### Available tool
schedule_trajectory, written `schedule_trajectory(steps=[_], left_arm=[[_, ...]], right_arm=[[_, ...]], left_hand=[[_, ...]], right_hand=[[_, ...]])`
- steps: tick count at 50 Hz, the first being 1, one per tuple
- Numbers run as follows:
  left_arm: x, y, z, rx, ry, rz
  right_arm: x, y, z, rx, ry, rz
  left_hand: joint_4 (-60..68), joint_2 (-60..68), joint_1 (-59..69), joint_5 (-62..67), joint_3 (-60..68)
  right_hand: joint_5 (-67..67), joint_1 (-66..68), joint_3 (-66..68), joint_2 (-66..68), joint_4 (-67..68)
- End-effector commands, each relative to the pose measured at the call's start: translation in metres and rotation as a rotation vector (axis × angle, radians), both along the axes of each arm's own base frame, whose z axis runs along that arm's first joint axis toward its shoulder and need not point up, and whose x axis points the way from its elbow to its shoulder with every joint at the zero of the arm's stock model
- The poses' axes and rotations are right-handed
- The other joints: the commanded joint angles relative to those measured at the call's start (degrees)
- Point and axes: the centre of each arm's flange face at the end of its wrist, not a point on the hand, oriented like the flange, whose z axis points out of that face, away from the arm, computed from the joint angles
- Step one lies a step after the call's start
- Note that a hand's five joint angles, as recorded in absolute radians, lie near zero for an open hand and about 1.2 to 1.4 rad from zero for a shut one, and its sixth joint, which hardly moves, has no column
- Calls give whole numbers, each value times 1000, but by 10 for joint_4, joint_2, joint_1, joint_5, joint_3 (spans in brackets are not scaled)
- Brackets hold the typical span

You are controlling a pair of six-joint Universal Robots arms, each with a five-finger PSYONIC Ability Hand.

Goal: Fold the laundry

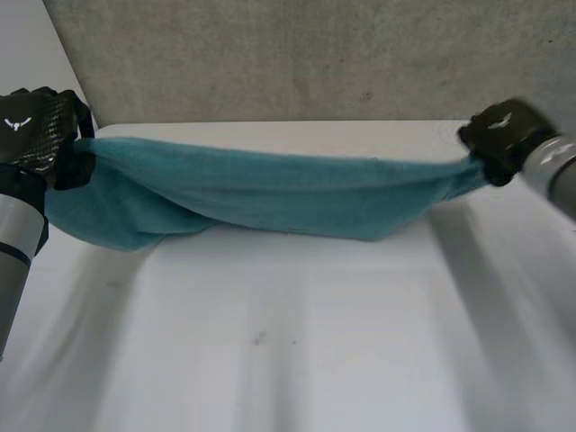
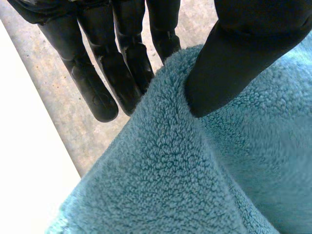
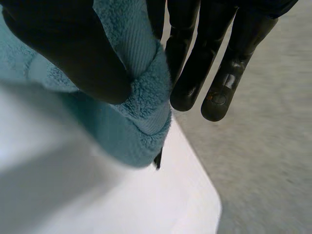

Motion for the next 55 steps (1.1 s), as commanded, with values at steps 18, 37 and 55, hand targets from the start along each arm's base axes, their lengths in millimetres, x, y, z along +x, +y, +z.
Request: schedule_trajectory(steps=[18, 37, 55], left_arm=[[-18, -20, -89, 380, -218, -135], [-43, -109, 147, -671, -54, 31], [-30, -80, -44, -103, -136, -67]], right_arm=[[-26, 60, -51, 398, 182, -2], [3, -32, 169, -796, -357, -108], [1, 9, -16, -252, -224, -66]], left_hand=[[115, 112, 140, 149, 117], [115, 112, 140, 149, 117], [115, 112, 140, 149, 117]], right_hand=[[142, 248, 123, 126, 119], [142, 248, 123, 126, 119], [142, 248, 123, 126, 119]])
